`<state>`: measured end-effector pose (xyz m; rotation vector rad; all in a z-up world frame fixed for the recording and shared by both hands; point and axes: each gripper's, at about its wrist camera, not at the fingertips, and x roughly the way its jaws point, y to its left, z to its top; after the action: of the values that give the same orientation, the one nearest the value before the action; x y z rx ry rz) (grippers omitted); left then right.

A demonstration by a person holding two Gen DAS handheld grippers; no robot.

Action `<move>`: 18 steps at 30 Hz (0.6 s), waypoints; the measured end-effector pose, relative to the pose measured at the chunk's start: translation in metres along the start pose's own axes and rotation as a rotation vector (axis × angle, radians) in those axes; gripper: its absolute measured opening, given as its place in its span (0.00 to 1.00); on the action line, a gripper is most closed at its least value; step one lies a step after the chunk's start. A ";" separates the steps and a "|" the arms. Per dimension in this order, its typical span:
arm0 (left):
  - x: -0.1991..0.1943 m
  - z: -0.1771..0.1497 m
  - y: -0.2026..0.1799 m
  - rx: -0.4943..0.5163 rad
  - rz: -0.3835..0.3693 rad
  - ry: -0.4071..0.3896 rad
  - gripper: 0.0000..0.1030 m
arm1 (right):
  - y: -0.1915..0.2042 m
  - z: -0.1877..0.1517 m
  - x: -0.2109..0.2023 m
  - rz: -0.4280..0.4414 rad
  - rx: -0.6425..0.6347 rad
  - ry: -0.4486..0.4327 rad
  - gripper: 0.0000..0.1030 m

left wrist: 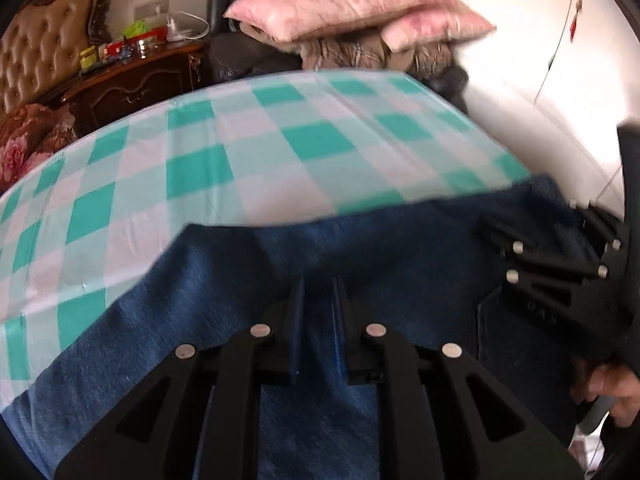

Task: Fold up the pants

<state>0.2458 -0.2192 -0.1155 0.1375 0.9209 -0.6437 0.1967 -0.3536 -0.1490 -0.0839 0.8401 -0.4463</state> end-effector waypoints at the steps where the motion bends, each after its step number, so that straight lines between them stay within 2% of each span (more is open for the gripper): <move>1: 0.000 0.002 0.006 -0.026 0.017 -0.003 0.14 | 0.000 0.000 0.000 0.001 0.001 0.000 0.63; 2: -0.003 0.005 0.018 -0.073 0.029 -0.014 0.13 | -0.001 0.000 -0.002 0.004 0.006 -0.005 0.63; 4: -0.010 0.007 0.027 -0.103 -0.003 -0.017 0.12 | -0.009 -0.001 -0.011 0.007 0.040 -0.029 0.63; 5: -0.022 0.006 0.027 -0.083 0.040 -0.043 0.16 | -0.018 -0.001 -0.018 0.026 0.070 -0.050 0.63; 6: -0.030 0.005 0.027 -0.069 0.062 -0.061 0.24 | -0.026 -0.001 -0.022 0.050 0.092 -0.062 0.63; 7: -0.041 0.000 0.031 -0.074 0.054 -0.078 0.26 | -0.031 0.000 -0.023 0.064 0.103 -0.065 0.62; 8: -0.055 -0.009 0.038 -0.109 0.033 -0.091 0.29 | -0.038 0.000 -0.023 0.076 0.113 -0.061 0.58; 9: -0.064 -0.016 0.045 -0.137 0.038 -0.095 0.29 | -0.045 0.000 -0.023 0.078 0.127 -0.044 0.48; 11: -0.085 -0.037 0.060 -0.189 0.069 -0.109 0.30 | -0.054 0.000 -0.030 0.130 0.158 -0.055 0.46; 12: -0.099 -0.053 0.072 -0.231 0.092 -0.115 0.31 | -0.055 0.001 -0.034 0.125 0.159 -0.065 0.58; 13: -0.110 -0.068 0.084 -0.274 0.112 -0.121 0.32 | -0.057 0.001 -0.040 0.110 0.144 -0.089 0.65; 14: -0.125 -0.091 0.102 -0.340 0.150 -0.122 0.33 | -0.059 0.001 -0.045 0.131 0.138 -0.111 0.69; 16: -0.145 -0.122 0.127 -0.425 0.198 -0.116 0.33 | -0.065 0.003 -0.048 0.156 0.147 -0.113 0.71; 18: -0.170 -0.158 0.154 -0.508 0.253 -0.115 0.33 | -0.067 0.006 -0.041 0.081 0.122 -0.078 0.71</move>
<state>0.1499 0.0423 -0.1044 -0.2325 0.9112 -0.1687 0.1539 -0.3975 -0.1000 0.0456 0.7354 -0.4146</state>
